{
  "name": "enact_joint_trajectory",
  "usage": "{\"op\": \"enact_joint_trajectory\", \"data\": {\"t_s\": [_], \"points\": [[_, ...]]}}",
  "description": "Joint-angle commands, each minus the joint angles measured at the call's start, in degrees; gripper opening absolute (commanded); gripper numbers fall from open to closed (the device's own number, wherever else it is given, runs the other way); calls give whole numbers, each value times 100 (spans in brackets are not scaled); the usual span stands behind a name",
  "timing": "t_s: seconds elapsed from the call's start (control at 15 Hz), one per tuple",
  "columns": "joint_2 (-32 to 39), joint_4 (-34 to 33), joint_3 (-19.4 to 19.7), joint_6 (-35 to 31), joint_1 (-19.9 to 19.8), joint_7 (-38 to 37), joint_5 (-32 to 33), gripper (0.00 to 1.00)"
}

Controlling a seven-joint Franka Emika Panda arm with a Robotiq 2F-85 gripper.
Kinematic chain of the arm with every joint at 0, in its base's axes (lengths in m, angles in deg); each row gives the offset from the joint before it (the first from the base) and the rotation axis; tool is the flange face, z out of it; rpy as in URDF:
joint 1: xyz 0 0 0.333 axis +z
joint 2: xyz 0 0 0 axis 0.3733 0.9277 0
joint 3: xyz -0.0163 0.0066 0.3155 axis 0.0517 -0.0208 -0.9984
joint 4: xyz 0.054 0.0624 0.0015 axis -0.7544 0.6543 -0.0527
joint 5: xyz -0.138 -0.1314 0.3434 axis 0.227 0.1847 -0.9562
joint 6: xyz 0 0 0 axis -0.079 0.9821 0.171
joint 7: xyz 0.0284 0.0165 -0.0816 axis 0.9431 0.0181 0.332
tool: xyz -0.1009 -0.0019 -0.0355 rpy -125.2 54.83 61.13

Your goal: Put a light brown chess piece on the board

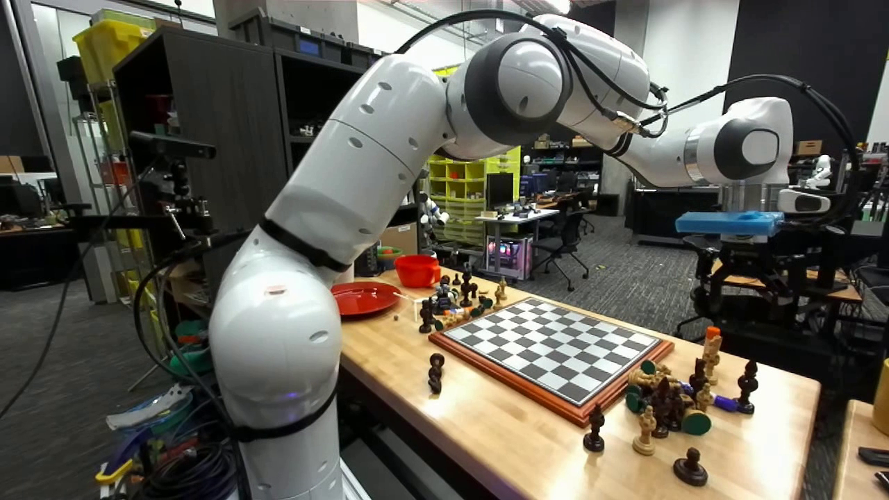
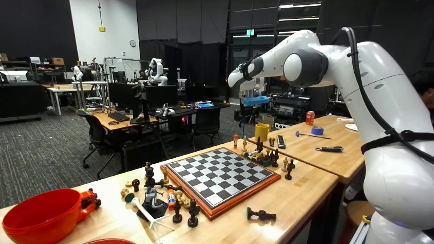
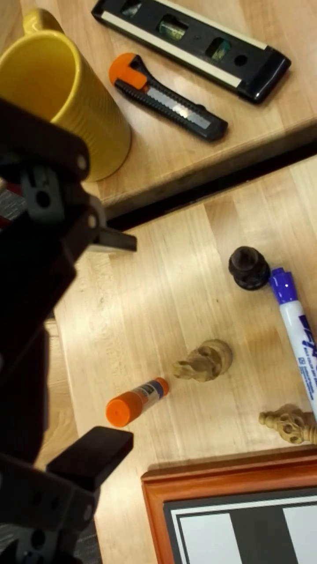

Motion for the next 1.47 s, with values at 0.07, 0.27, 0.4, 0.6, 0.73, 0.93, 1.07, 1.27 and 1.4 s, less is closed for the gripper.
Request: {"op": "enact_joint_trajectory", "data": {"t_s": [0.07,0.27,0.4,0.6,0.73,0.93,1.07,1.27,1.4], "points": [[279,-542,-144,589,-241,10,-260,100],[349,-647,-163,826,-325,20,-372,100],[386,-687,-176,906,-368,25,-420,100],[439,-685,-209,897,-410,37,-483,100],[437,-570,-187,749,-378,26,-532,100],[491,-516,-199,596,-359,4,-620,100],[526,-498,-211,545,-352,-3,-647,100],[583,-513,-219,519,-353,-12,-638,100],[590,-486,-227,529,-351,19,-630,74]]}}
